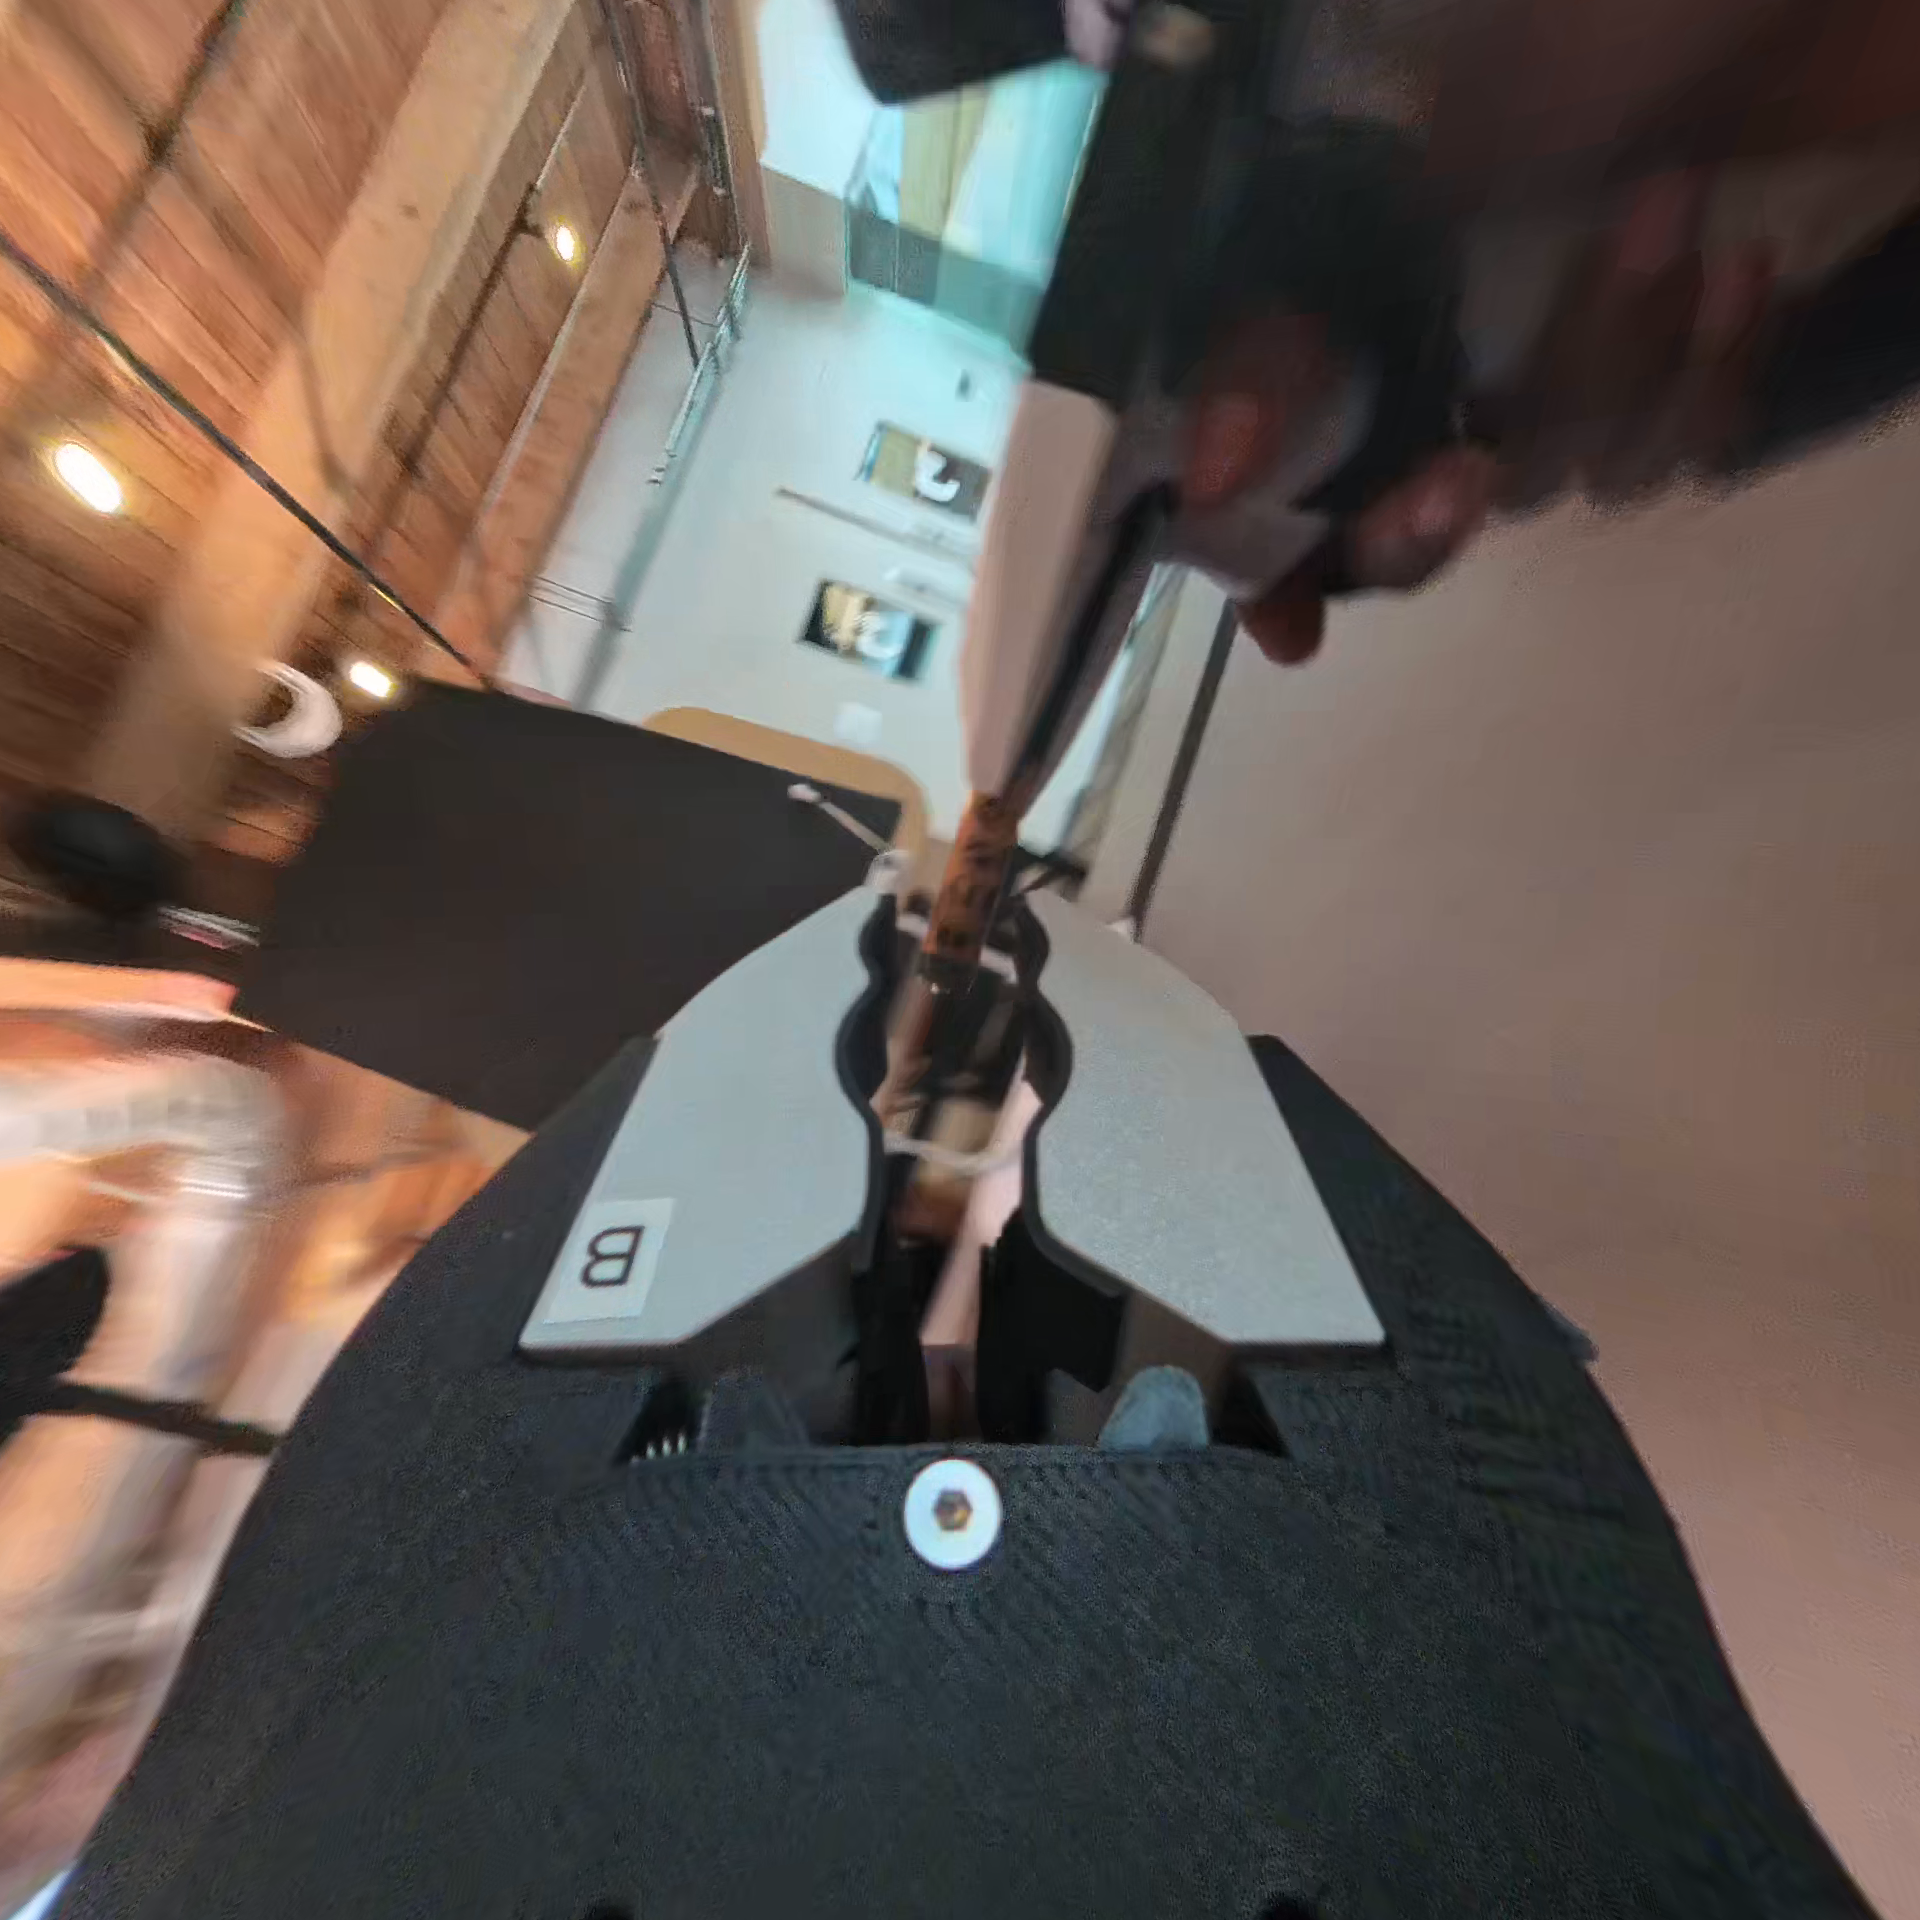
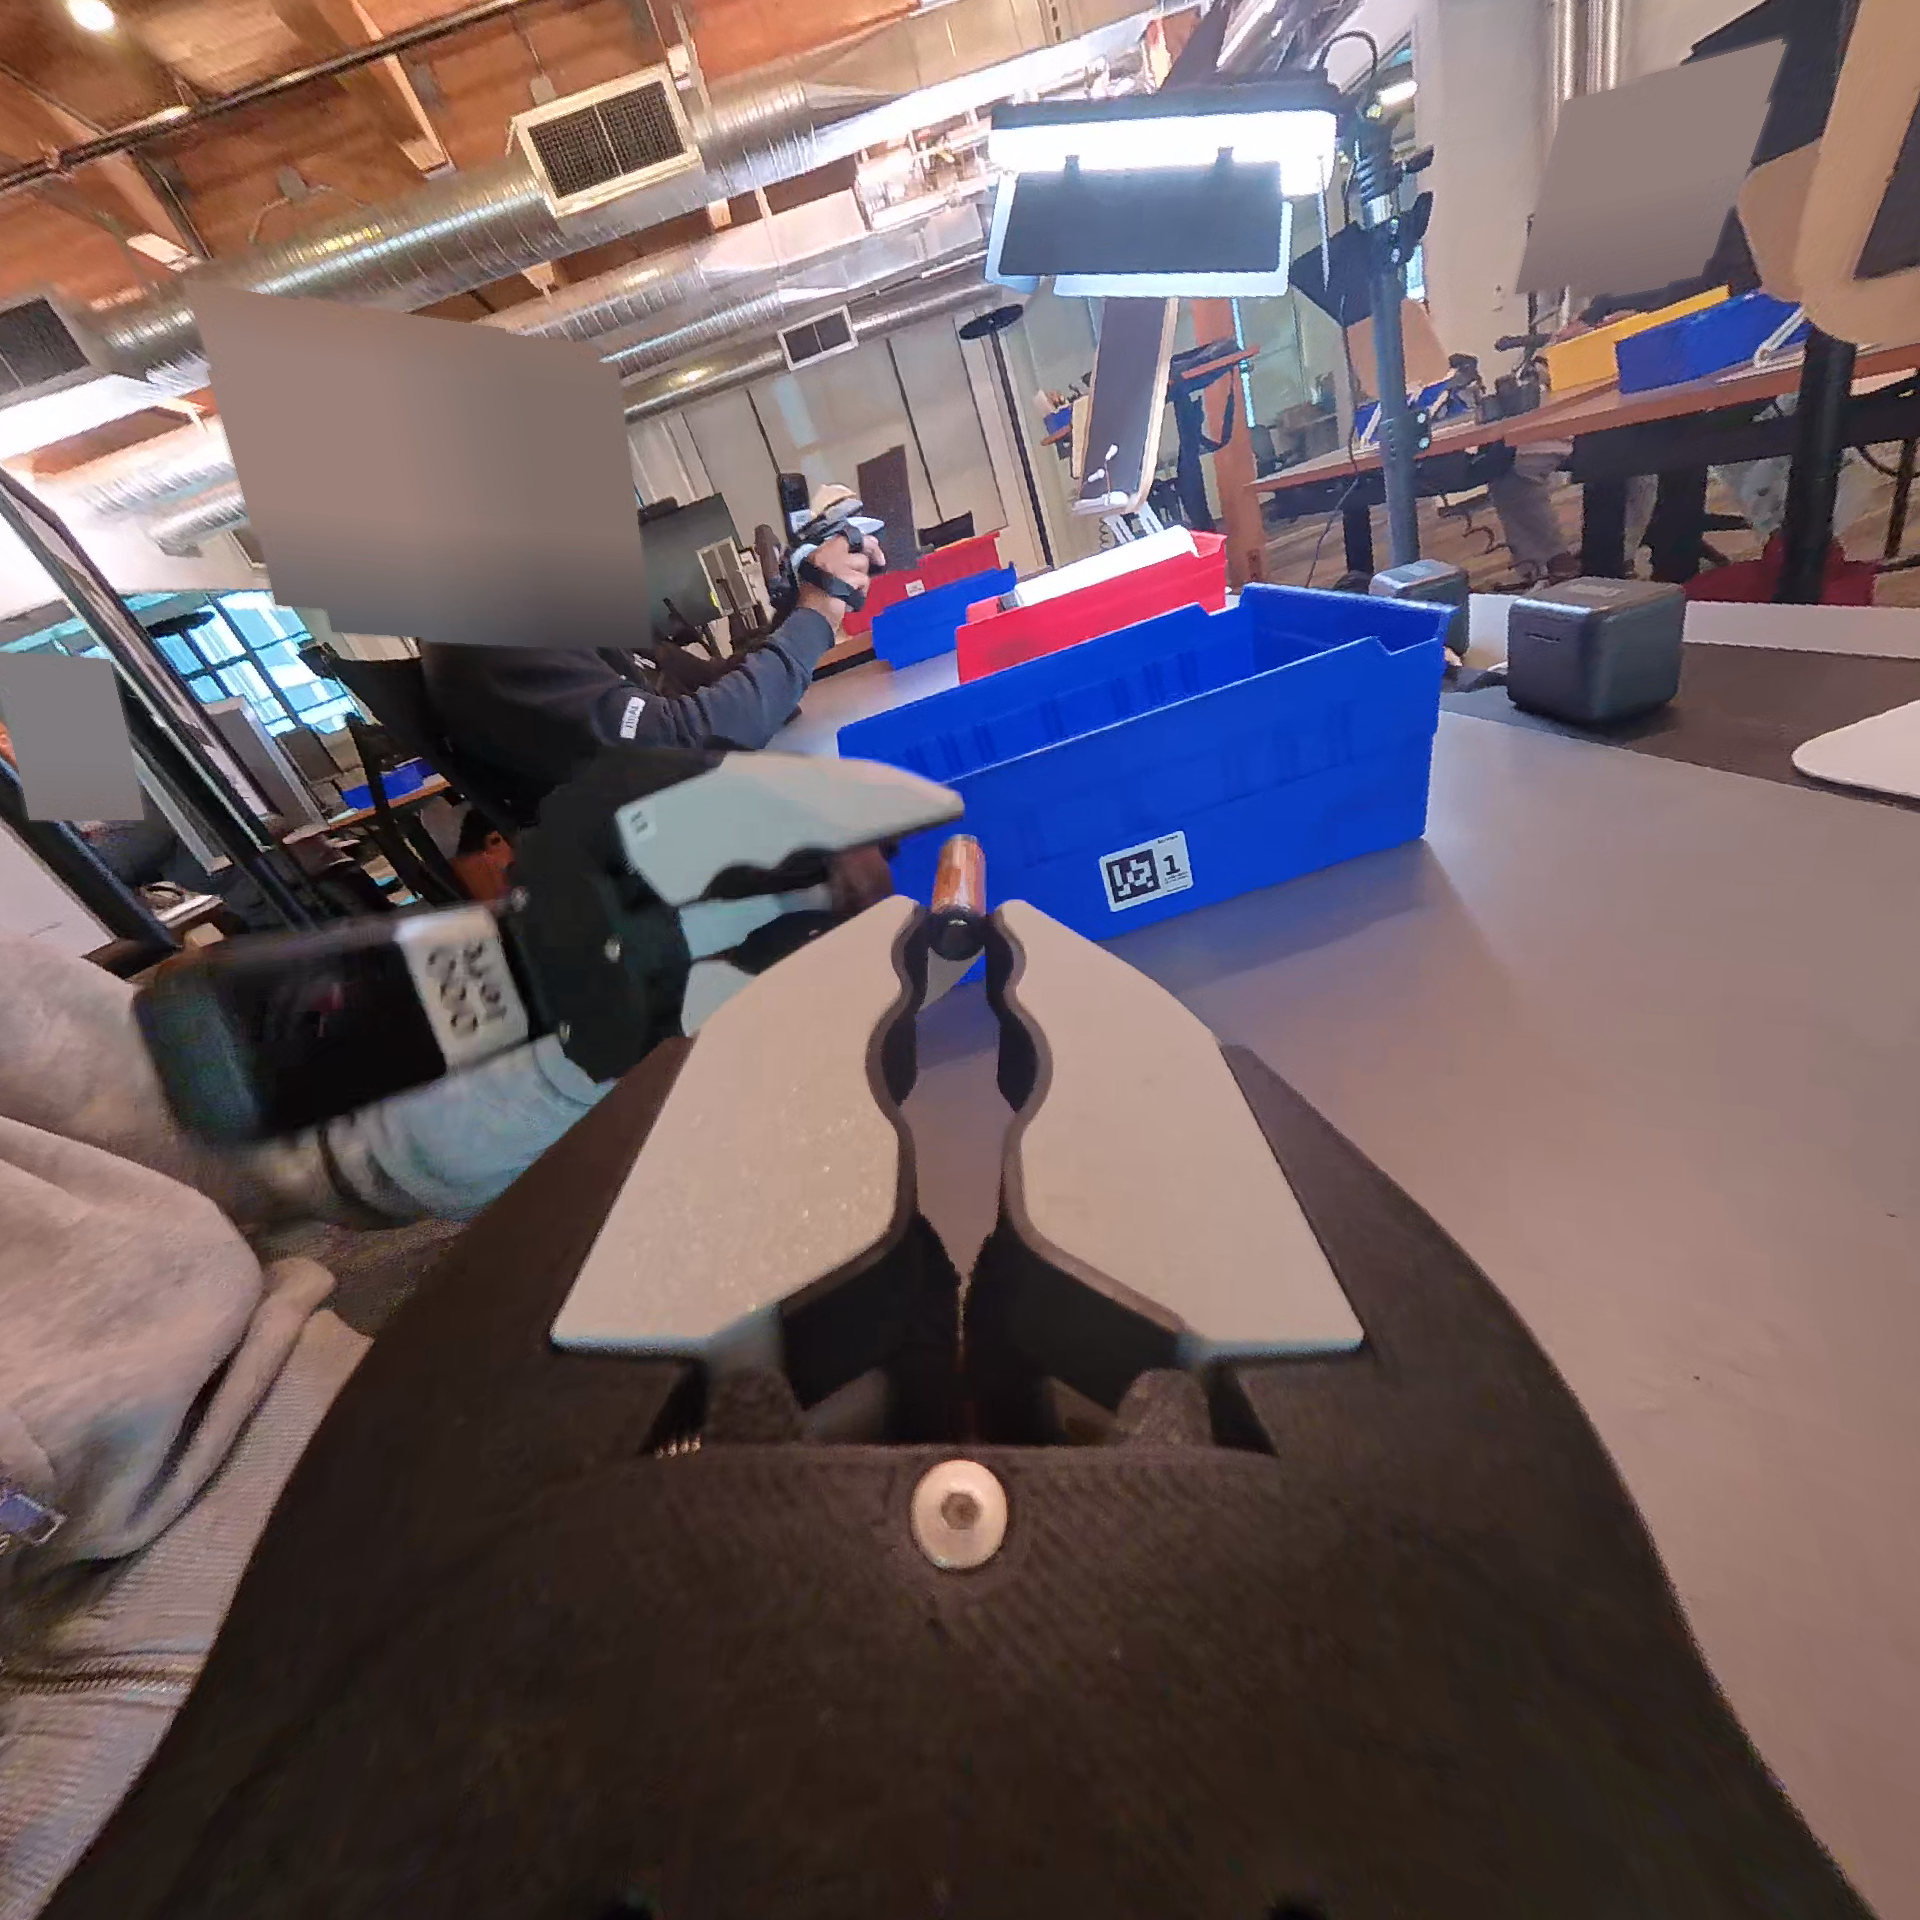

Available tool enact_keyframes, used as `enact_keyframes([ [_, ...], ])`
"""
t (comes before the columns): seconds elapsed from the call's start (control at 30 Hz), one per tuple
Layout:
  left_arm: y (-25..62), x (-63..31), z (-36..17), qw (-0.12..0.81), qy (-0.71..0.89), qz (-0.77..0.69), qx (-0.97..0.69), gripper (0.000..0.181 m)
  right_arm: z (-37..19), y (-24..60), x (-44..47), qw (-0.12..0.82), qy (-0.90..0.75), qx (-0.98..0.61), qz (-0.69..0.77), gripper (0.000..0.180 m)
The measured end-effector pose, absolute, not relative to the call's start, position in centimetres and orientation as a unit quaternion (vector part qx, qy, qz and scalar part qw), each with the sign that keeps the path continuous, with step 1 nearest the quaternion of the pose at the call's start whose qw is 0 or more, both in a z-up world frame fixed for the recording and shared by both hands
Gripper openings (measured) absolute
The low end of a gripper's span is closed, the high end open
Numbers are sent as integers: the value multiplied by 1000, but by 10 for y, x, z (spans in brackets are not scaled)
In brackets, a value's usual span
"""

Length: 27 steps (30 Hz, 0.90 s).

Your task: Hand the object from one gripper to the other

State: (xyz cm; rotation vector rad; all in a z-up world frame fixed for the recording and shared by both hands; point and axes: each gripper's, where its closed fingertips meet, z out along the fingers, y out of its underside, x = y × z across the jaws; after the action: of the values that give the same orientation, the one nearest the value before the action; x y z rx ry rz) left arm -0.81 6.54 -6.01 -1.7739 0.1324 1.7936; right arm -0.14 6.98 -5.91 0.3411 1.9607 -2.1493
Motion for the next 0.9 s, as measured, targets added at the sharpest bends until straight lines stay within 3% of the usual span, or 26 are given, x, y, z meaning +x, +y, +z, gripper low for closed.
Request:
enact_keyframes([
  [0.17,72,20,-38,685,-85,325,-647,49,-48,82,4,132,650,82,-744,10],
  [0.23,66,24,-30,761,-144,166,-610,49,-41,87,12,148,641,48,-751,10],
  [0.4,68,31,-39,778,-211,-74,-587,43,-37,90,27,105,645,-23,-756,10],
  [0.53,79,48,-43,762,-193,-169,-594,24,-37,87,37,65,645,-67,-759,10],
  [0.9,74,43,-47,758,-188,-108,-615,10,-43,81,39,25,662,-81,-744,10],
])
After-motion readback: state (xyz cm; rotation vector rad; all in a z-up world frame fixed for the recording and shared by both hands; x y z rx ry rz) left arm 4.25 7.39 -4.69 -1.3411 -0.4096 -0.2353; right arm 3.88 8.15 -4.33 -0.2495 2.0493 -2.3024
